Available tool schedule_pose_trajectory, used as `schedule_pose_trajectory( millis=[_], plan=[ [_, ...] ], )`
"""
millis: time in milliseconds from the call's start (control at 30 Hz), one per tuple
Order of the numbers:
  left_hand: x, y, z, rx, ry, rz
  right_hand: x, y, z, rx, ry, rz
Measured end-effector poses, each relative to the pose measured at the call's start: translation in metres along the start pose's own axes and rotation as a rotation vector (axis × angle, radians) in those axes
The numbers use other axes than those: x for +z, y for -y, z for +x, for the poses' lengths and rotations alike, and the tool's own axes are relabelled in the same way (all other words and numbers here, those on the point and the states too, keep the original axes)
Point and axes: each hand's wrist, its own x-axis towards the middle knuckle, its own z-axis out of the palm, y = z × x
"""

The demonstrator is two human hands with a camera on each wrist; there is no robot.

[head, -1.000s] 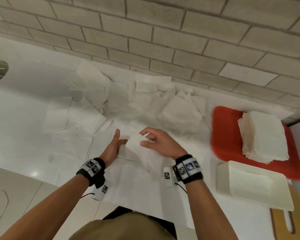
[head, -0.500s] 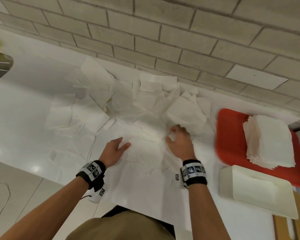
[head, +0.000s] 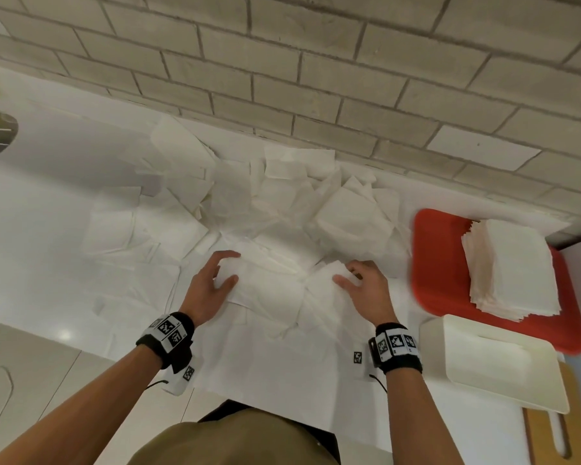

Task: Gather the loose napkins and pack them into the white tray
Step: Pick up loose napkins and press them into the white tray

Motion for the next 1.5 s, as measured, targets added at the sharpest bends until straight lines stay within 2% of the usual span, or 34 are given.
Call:
schedule_pose_trajectory(
  millis=[67, 133, 233, 300, 433, 467, 533, 600, 767, 867, 1000, 1200, 1367, 1433, 1500],
  plan=[
    [-0.003, 0.001, 0.001, 0.041, 0.033, 0.048, -0.017, 0.011, -0.007, -0.060, -0.020, 0.070],
    [-0.006, 0.001, 0.002, 0.039, 0.078, 0.046, -0.038, 0.037, -0.015, -0.118, 0.023, 0.155],
    [-0.008, -0.010, 0.001, -0.073, 0.132, -0.050, -0.052, 0.085, -0.021, -0.240, 0.144, 0.274],
    [-0.007, -0.020, 0.001, -0.158, 0.163, -0.170, -0.037, 0.113, -0.016, -0.300, 0.221, 0.259],
    [-0.010, -0.043, 0.000, -0.315, 0.217, -0.397, 0.036, 0.138, 0.000, -0.359, 0.339, 0.111],
    [-0.010, -0.047, -0.001, -0.320, 0.224, -0.416, 0.055, 0.139, 0.003, -0.347, 0.362, 0.054],
    [-0.008, -0.054, -0.003, -0.264, 0.198, -0.298, 0.080, 0.142, 0.003, -0.320, 0.385, -0.046],
    [-0.006, -0.052, -0.002, -0.186, 0.169, -0.129, 0.092, 0.142, 0.002, -0.317, 0.368, -0.068],
    [-0.007, -0.039, 0.003, -0.070, 0.109, 0.038, 0.084, 0.142, -0.004, -0.279, 0.352, -0.003],
    [-0.006, -0.056, 0.006, 0.050, 0.101, 0.101, 0.066, 0.133, -0.008, -0.254, 0.324, 0.039],
    [-0.006, -0.086, 0.010, 0.119, 0.016, 0.140, 0.038, 0.102, -0.015, -0.261, 0.223, 0.060],
    [0.004, -0.140, 0.004, 0.163, -0.062, 0.164, -0.007, 0.061, -0.048, -0.085, 0.115, 0.418],
    [0.037, -0.187, -0.013, 0.140, -0.099, 0.082, -0.059, 0.040, -0.085, -0.022, 0.039, 0.766],
    [0.058, -0.208, -0.023, 0.099, -0.090, -0.019, -0.084, 0.029, -0.100, -0.014, -0.057, 0.827],
    [0.082, -0.227, -0.032, 0.078, -0.075, -0.092, -0.117, 0.020, -0.116, -0.046, -0.198, 0.772]
  ],
)
